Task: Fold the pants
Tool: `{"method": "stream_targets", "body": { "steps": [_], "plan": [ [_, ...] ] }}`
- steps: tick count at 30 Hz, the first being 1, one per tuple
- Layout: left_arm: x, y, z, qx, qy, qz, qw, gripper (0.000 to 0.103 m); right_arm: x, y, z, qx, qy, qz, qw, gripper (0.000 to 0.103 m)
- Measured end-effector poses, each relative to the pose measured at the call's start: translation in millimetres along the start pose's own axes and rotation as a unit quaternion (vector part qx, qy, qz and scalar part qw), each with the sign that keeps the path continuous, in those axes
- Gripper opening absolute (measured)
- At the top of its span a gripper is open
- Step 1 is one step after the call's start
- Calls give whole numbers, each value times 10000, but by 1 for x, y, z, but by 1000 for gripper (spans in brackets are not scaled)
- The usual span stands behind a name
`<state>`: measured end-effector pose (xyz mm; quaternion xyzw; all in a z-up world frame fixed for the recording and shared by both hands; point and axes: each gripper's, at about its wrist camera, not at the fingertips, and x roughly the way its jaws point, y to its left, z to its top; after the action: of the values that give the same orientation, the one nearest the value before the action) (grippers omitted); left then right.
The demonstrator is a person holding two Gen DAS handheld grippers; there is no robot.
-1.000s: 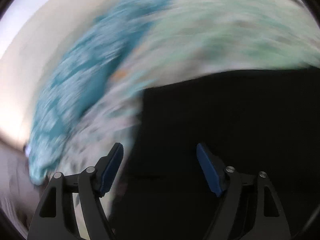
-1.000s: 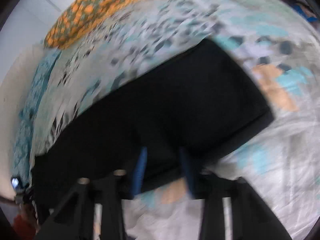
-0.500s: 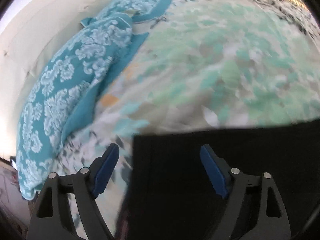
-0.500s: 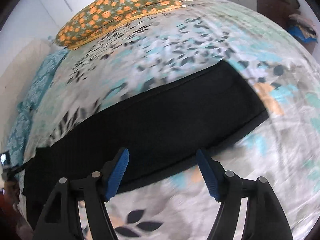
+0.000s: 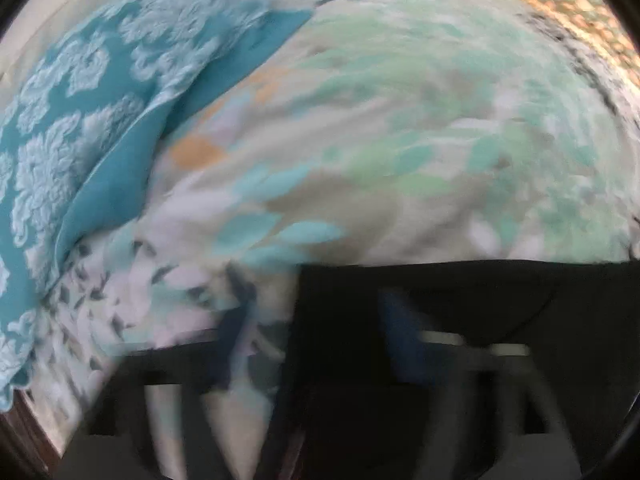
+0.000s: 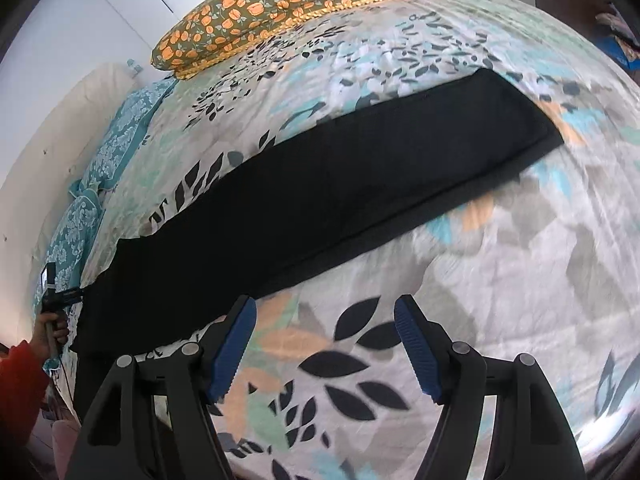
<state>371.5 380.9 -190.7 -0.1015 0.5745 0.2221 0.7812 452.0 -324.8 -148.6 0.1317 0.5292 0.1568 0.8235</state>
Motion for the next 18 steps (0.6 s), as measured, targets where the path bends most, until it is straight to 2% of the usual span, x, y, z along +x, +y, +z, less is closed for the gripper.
{"method": "stream_targets", "body": {
  "steps": [2, 4, 6, 7, 8, 9, 11, 12, 13, 14, 16, 18],
  "plan": [
    [-10, -15, -1, -64, -310, 731, 9968, 9, -1, 5, -4, -57, 6, -7, 10000, 72],
    [-15, -19, -5, -330, -584, 1327, 9889, 8, -2, 12, -7, -183, -13, -71, 9998, 72],
    [-9, -5, -8, -736, -605, 1609, 9824, 8, -3, 20, -10, -370, -46, -186, 9991, 72],
    [-8, 4, -11, -1140, -607, 1671, 9775, 8, -3, 21, -11, -418, -61, -228, 9988, 72],
    [-6, 9, -13, -1470, -559, 1807, 9709, 4, -4, 24, -11, -474, -80, -247, 9985, 72],
    [-2, 10, -14, -1526, -492, 1855, 9695, 4, -4, 26, -12, -498, -91, -242, 9984, 72],
    [7, 7, -14, -1148, -146, 1906, 9748, 7, -6, 30, -11, -606, -140, -265, 9977, 72],
    [4, 4, -14, -835, -96, 2029, 9756, 12, -5, 34, -8, -690, -170, -301, 9970, 72],
    [-4, -1, -18, -658, -144, 2117, 9750, 35, -4, 35, -6, -722, -177, -307, 9968, 73],
    [-17, -3, -22, -541, -335, 2176, 9740, 66, -2, 38, -2, -735, -189, -308, 9966, 74],
    [-56, -7, -38, -378, -969, 1975, 9748, 81, 1, 45, 3, -665, -177, -233, 9974, 75],
    [-82, -14, -52, -116, -1213, 1452, 9819, 85, 3, 60, 4, -709, -141, -109, 9973, 75]
  ]
}}
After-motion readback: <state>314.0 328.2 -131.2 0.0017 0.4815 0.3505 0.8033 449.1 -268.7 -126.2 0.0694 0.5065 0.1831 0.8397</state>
